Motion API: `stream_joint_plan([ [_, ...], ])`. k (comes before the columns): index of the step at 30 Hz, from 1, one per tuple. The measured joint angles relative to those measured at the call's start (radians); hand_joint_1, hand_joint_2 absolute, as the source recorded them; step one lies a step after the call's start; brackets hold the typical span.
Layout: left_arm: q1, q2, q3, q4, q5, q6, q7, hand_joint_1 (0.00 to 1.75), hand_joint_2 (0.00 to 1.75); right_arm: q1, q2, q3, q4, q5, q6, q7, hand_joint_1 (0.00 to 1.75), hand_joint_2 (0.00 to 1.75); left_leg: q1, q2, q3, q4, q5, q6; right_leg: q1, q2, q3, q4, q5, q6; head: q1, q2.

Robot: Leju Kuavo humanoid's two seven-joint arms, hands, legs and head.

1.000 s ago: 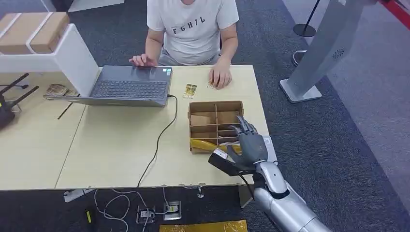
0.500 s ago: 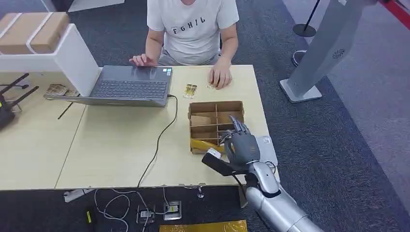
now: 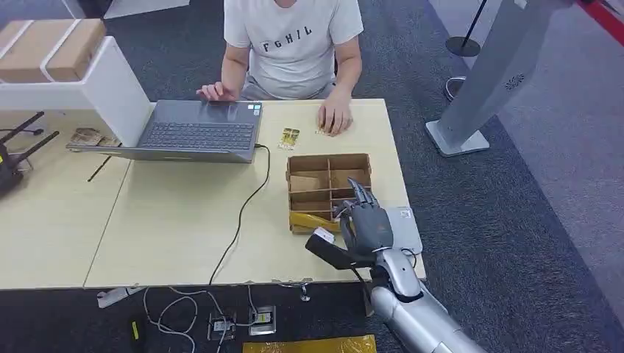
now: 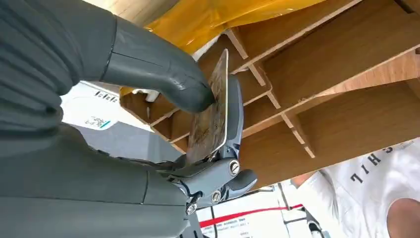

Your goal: Pass the card to the sensor for recognition and then transmit it.

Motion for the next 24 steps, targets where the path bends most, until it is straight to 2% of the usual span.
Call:
stream_joint_plan([
  [9, 0.000, 0.000, 0.000, 0.000, 0.004, -0.002, 0.000, 0.00, 0.00, -0.001, 0.000, 0.000, 0.023, 0.021, -0.034, 0.000, 1.75, 1.75, 0.000, 0.000, 0.000, 0.000, 0.000, 0.000, 0.000, 0.000, 0.000, 0.000, 0.000, 0.000, 0.000, 0.000],
  [13, 0.001, 0.000, 0.000, 0.000, 0.008, -0.002, -0.002, 0.00, 0.00, -0.010, -0.011, -0.002, 0.013, 0.087, -0.038, 0.021, 1.75, 1.75, 0.000, 0.000, 0.000, 0.000, 0.000, 0.000, 0.000, 0.000, 0.000, 0.000, 0.000, 0.000, 0.000, 0.000],
  [17, 0.003, 0.000, 0.000, 0.000, 0.010, -0.005, -0.015, 0.00, 0.00, -0.035, -0.061, -0.040, -0.168, 0.206, 0.051, 0.048, 1.75, 1.75, 0.000, 0.001, 0.000, 0.000, 0.001, 0.000, 0.000, 0.001, 0.000, 0.000, 0.000, 0.000, 0.000, 0.000],
  [20, 0.003, 0.000, 0.000, 0.000, 0.008, -0.011, -0.027, 0.00, 0.00, -0.069, -0.098, -0.082, -0.341, 0.235, 0.124, 0.050, 1.75, 1.75, 0.000, 0.001, 0.000, 0.001, 0.001, 0.000, 0.000, 0.000, 0.000, 0.000, 0.000, 0.000, 0.000, 0.000],
  [24, 0.004, 0.000, 0.000, 0.000, 0.004, -0.014, -0.030, 0.00, 0.00, -0.089, -0.135, -0.137, -0.502, 0.226, 0.133, 0.053, 1.75, 1.75, 0.000, 0.001, 0.000, 0.000, 0.000, -0.001, 0.000, 0.000, 0.000, 0.000, 0.000, 0.000, 0.000, 0.000],
])
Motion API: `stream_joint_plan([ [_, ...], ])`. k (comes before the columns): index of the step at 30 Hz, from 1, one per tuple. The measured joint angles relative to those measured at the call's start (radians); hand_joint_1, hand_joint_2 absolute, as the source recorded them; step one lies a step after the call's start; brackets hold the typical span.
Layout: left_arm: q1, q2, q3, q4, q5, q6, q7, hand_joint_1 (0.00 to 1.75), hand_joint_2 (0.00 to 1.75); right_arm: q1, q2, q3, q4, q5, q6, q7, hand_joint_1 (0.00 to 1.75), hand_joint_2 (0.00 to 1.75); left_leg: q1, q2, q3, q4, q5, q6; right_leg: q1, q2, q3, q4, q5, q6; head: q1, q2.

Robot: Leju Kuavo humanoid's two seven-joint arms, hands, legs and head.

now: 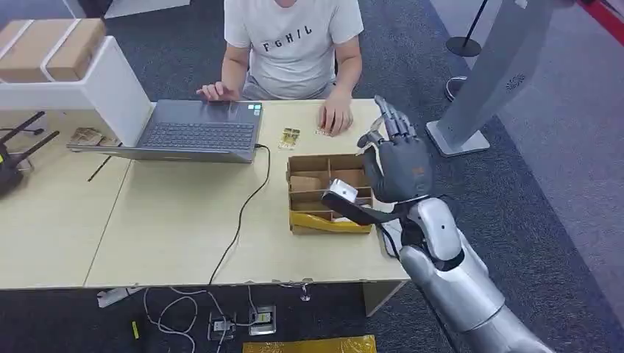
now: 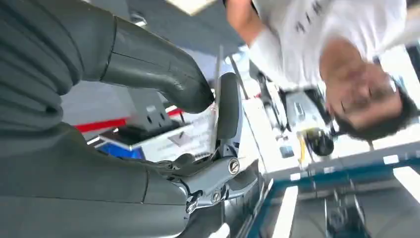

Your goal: Pass the card to the sensor for recognition and then transmit it.

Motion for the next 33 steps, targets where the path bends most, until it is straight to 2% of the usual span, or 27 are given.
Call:
stream_joint_plan([
  [4, 0.000, 0.000, 0.000, 0.000, 0.001, -0.006, 0.000, 0.00, 0.00, 0.001, -0.026, -0.034, -0.069, -0.014, -0.048, -0.018, 1.75, 1.75, 0.000, 0.001, 0.000, 0.000, 0.000, 0.000, 0.000, 0.001, 0.000, 0.000, 0.000, 0.000, 0.000, 0.000],
  [9, -0.001, 0.000, 0.000, 0.000, 0.001, -0.006, 0.000, 0.00, 0.00, 0.003, -0.036, -0.047, -0.102, -0.025, -0.051, -0.023, 1.75, 1.75, 0.000, 0.001, 0.000, 0.000, 0.000, 0.000, 0.000, 0.001, 0.000, 0.000, 0.000, 0.000, 0.000, 0.000],
  [20, -0.003, 0.000, 0.000, 0.000, 0.001, -0.005, 0.000, 0.00, 0.00, -0.009, -0.036, -0.043, -0.092, -0.055, -0.051, -0.035, 1.75, 1.75, 0.000, 0.000, -0.001, 0.000, 0.000, 0.000, 0.000, 0.001, 0.000, 0.000, 0.000, 0.000, 0.000, 0.000],
  [23, -0.006, 0.000, 0.000, 0.000, 0.000, -0.007, 0.000, 0.00, 0.00, -0.056, -0.019, -0.035, -0.019, -0.083, -0.049, -0.050, 1.75, 1.75, 0.000, 0.000, -0.001, 0.000, 0.000, 0.000, 0.000, 0.001, 0.000, 0.000, 0.000, 0.000, 0.000, 0.000],
  [29, -0.025, 0.000, -0.004, 0.000, -0.017, -0.017, 0.026, 0.00, 0.00, -0.184, 0.042, -0.022, 0.269, -0.094, -0.056, -0.069, 1.75, 1.75, 0.000, -0.002, -0.001, 0.000, 0.001, -0.001, 0.000, -0.002, 0.000, 0.001, 0.001, -0.001, 0.000, 0.000],
  [33, -0.035, 0.000, -0.007, 0.000, -0.020, -0.022, 0.032, 0.00, 0.00, -0.256, 0.088, -0.010, 0.446, -0.063, -0.031, -0.070, 1.75, 1.75, 0.001, -0.002, -0.001, 0.000, 0.001, -0.001, 0.001, -0.002, 0.000, 0.001, 0.001, -0.001, 0.000, 0.000],
])
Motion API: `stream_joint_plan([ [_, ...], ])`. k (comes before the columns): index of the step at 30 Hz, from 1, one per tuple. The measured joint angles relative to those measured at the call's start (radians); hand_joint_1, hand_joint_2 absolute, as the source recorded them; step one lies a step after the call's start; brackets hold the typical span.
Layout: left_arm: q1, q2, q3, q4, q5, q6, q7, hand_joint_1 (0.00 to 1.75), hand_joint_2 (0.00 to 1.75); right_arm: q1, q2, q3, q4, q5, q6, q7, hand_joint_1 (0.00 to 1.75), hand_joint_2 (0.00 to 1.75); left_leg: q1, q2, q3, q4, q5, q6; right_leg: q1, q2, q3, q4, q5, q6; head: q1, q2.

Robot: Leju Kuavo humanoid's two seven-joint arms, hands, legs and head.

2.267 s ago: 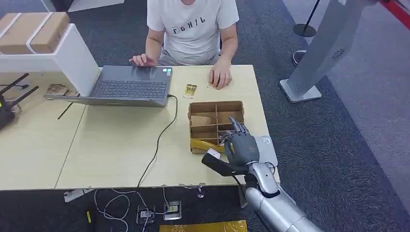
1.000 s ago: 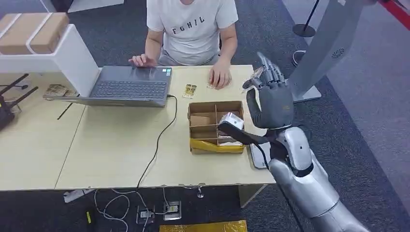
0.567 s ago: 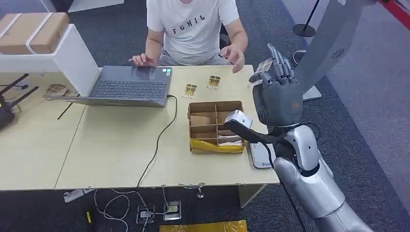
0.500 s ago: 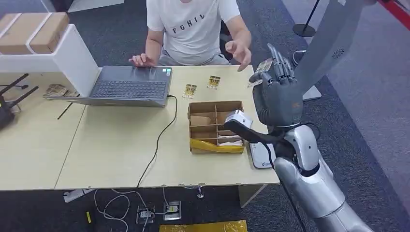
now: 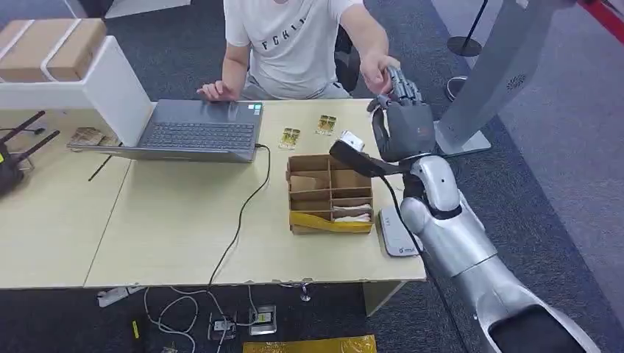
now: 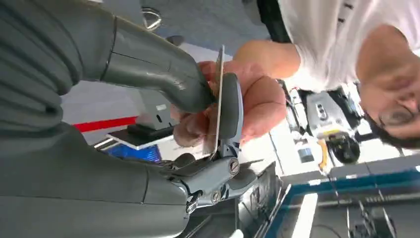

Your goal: Pass the card to the sensor for recognition and then transmit it.

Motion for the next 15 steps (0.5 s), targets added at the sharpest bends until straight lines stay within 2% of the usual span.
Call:
stream_joint_plan([
  [5, -0.005, 0.000, -0.008, 0.000, -0.003, -0.009, 0.006, 0.00, 0.00, -0.050, 0.047, 0.006, 0.141, 0.010, 0.013, 0.004, 1.75, 1.75, 0.000, 0.000, 0.000, 0.000, 0.000, 0.000, 0.000, 0.001, -0.001, 0.000, 0.000, 0.000, 0.001, 0.000],
  [10, -0.009, 0.000, -0.010, 0.000, -0.009, -0.018, 0.011, 0.00, 0.00, -0.078, 0.074, 0.016, 0.245, -0.005, -0.007, -0.001, 1.75, 1.75, 0.000, 0.000, 0.000, 0.000, 0.000, 0.000, 0.000, 0.000, -0.001, 0.000, 0.000, 0.000, 0.000, 0.000],
  [11, -0.009, 0.000, -0.010, 0.000, -0.010, -0.018, 0.011, 0.00, 0.00, -0.079, 0.076, 0.017, 0.258, -0.004, -0.016, -0.001, 1.31, 1.75, 0.000, 0.000, 0.000, 0.000, 0.000, 0.000, 0.000, 0.000, -0.001, 0.000, 0.000, 0.000, 0.000, 0.000],
  [12, -0.009, 0.000, -0.010, 0.000, -0.010, -0.018, 0.012, 0.00, 0.00, -0.080, 0.077, 0.017, 0.272, -0.003, -0.024, -0.001, 0.31, 1.75, 0.000, 0.000, 0.000, 0.000, 0.000, 0.000, 0.000, 0.001, -0.001, 0.000, 0.000, 0.000, 0.000, 0.000],
  [13, -0.010, 0.000, -0.010, 0.000, -0.011, -0.019, 0.012, 0.00, 0.00, -0.080, 0.077, 0.018, 0.283, -0.003, -0.031, -0.001, 0.00, 1.75, 0.000, 0.000, 0.000, 0.000, 0.000, 0.000, 0.000, 0.001, -0.001, 0.000, 0.000, 0.000, 0.000, 0.000],
  [15, -0.010, 0.000, -0.011, 0.000, -0.012, -0.019, 0.012, 0.00, 0.00, -0.082, 0.079, 0.018, 0.300, 0.000, -0.041, 0.001, 0.00, 1.75, 0.000, 0.000, 0.000, 0.000, 0.000, 0.000, 0.000, 0.001, -0.001, 0.000, 0.000, 0.000, 0.000, 0.000],
])
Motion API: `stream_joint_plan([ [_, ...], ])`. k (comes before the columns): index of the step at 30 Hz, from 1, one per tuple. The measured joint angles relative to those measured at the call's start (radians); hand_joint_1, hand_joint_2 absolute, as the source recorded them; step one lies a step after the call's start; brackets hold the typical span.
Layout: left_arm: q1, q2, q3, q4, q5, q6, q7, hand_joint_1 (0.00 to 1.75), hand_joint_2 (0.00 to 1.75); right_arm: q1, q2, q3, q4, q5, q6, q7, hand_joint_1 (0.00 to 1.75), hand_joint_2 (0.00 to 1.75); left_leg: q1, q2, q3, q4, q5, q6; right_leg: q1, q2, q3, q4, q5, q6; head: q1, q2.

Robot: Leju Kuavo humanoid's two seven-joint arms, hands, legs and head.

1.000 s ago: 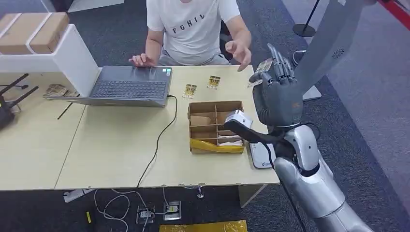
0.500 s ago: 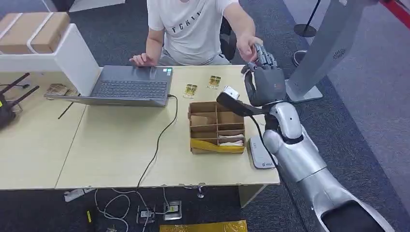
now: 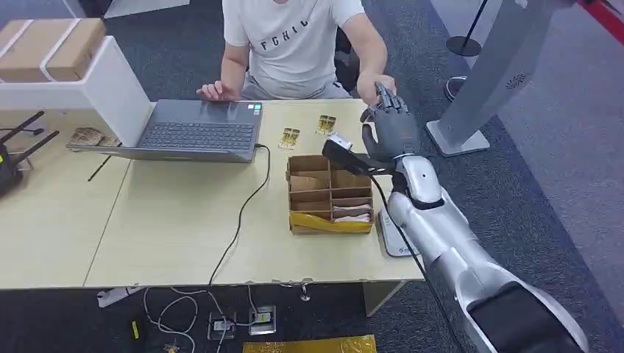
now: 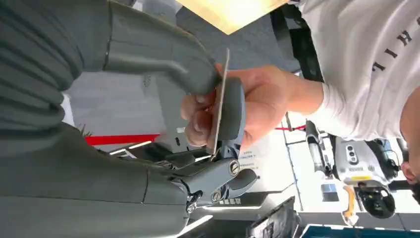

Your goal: Pass the card to the sensor for recognition and then transmit it.

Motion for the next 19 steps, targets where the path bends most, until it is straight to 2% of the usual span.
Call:
stream_joint_plan([
  [1, -0.001, 0.000, -0.001, 0.000, -0.002, 0.000, 0.000, 0.00, 0.00, 0.000, 0.000, 0.000, 0.009, 0.006, -0.011, 0.003, 0.00, 1.75, 0.000, 0.000, 0.000, 0.000, 0.000, 0.000, 0.000, 0.000, 0.000, 0.000, 0.000, 0.000, 0.000, 0.000],
  [2, -0.001, 0.000, -0.002, 0.000, -0.003, 0.000, 0.001, 0.00, 0.00, -0.001, 0.000, 0.001, 0.014, 0.013, -0.023, 0.004, 0.00, 0.00, 0.000, 0.000, 0.000, 0.000, 0.000, 0.000, 0.000, 0.000, 0.000, 0.000, 0.000, 0.000, 0.000, 0.000],
  [9, -0.012, 0.000, -0.007, 0.001, -0.007, -0.018, 0.002, 0.00, 0.00, -0.016, -0.008, 0.011, 0.052, 0.108, -0.084, 0.016, 0.00, 0.00, 0.000, 0.000, 0.000, 0.000, 0.000, 0.000, 0.000, 0.001, 0.000, 0.000, 0.000, 0.000, 0.000, 0.000],
  [15, -0.014, 0.000, -0.010, 0.001, -0.007, -0.019, 0.003, 0.00, 0.00, -0.033, -0.021, 0.012, 0.067, 0.136, -0.091, 0.025, 0.00, 0.00, 0.000, 0.000, 0.000, 0.000, 0.000, 0.000, 0.000, 0.001, 0.000, 0.000, 0.000, 0.000, 0.000, 0.000],
  [19, -0.014, 0.003, -0.012, 0.001, -0.004, -0.020, 0.004, 0.00, 0.00, -0.057, -0.054, 0.012, 0.074, 0.156, -0.085, 0.030, 0.00, 0.00, 0.000, 0.001, 0.001, 0.000, 0.000, 0.000, 0.000, 0.000, 0.000, 0.000, 0.000, 0.000, 0.000, 0.000],
])
